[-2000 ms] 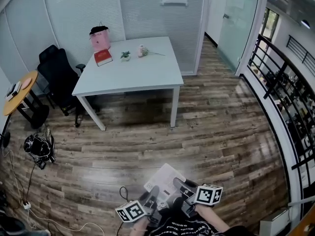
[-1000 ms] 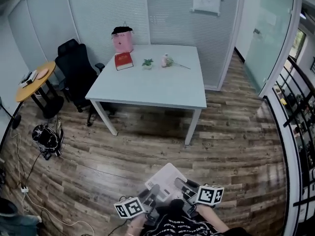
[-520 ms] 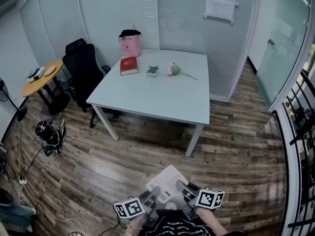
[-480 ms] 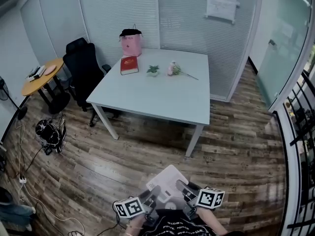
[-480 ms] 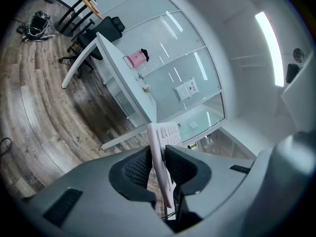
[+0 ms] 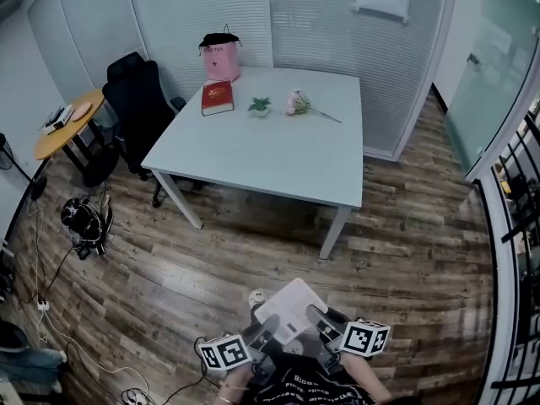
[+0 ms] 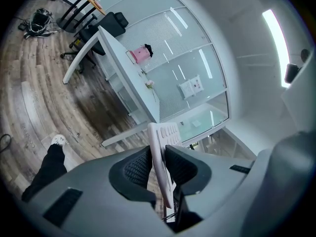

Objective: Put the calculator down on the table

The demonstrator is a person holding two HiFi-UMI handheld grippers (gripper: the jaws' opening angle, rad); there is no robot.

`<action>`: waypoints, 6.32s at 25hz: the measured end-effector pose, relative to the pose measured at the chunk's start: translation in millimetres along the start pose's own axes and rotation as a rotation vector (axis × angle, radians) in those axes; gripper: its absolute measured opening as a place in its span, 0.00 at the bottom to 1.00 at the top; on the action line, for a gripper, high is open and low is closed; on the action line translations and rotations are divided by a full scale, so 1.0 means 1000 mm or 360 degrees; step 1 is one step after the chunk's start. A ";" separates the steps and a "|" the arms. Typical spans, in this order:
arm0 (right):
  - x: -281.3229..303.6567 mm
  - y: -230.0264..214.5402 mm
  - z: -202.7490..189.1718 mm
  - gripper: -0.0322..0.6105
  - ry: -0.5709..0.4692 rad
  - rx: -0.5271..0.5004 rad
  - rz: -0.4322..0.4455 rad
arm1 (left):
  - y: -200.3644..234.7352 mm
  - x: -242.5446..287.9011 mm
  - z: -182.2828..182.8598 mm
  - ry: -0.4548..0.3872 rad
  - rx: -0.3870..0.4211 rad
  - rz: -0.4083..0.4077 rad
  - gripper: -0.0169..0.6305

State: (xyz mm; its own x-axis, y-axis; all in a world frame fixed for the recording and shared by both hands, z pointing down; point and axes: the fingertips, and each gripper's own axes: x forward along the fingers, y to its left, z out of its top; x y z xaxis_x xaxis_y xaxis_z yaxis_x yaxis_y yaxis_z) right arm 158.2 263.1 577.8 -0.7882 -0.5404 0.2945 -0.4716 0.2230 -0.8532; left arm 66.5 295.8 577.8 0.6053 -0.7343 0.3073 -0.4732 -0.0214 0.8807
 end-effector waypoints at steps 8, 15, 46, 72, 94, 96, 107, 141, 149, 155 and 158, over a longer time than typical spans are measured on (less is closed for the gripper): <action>0.026 -0.019 0.042 0.27 -0.0144 0.0057 -0.0092 | 0.006 0.050 0.038 0.0159 0.0040 -0.0068 0.18; 0.081 -0.031 0.094 0.27 -0.0217 0.0055 -0.0173 | 0.024 0.100 0.102 0.0280 -0.0022 -0.0125 0.18; 0.291 -0.019 0.279 0.29 -0.0308 -0.0199 -0.0259 | 0.051 0.229 0.364 0.0367 0.0188 -0.0144 0.18; 0.446 -0.017 0.455 0.31 0.0278 -0.0712 0.0101 | 0.048 0.326 0.519 -0.0233 -0.0047 0.0112 0.18; 0.618 -0.034 0.480 0.33 0.0635 -0.0650 0.0048 | 0.142 0.347 0.640 -0.0390 -0.0253 0.0384 0.18; 0.630 -0.037 0.478 0.34 0.0656 -0.0644 0.0021 | 0.152 0.348 0.649 -0.0363 -0.0260 0.0409 0.18; 0.680 -0.084 0.458 0.37 0.0716 -0.0571 -0.0244 | 0.216 0.363 0.666 -0.0176 -0.0334 0.0514 0.17; 0.686 -0.058 0.474 0.62 0.0596 -0.1277 -0.0463 | 0.220 0.361 0.688 -0.0080 0.0471 0.0899 0.55; 0.628 -0.018 0.485 0.62 0.0410 -0.1624 -0.0367 | 0.164 0.335 0.664 -0.0162 0.0880 0.0811 0.56; 0.568 0.009 0.480 0.62 0.0258 -0.1727 -0.0232 | 0.119 0.313 0.630 -0.0253 0.1037 0.0739 0.56; 0.542 0.016 0.472 0.62 0.0218 -0.1779 -0.0188 | 0.103 0.306 0.605 -0.0255 0.1119 0.0727 0.56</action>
State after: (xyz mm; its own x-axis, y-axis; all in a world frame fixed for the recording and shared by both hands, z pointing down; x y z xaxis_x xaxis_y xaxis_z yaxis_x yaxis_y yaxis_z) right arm -89.8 -409.1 520.4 -0.7196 -0.5281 0.4509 -0.5808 0.8136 0.0261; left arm -184.8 -341.4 544.7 0.1855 -0.8593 0.4766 -0.9682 -0.0770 0.2382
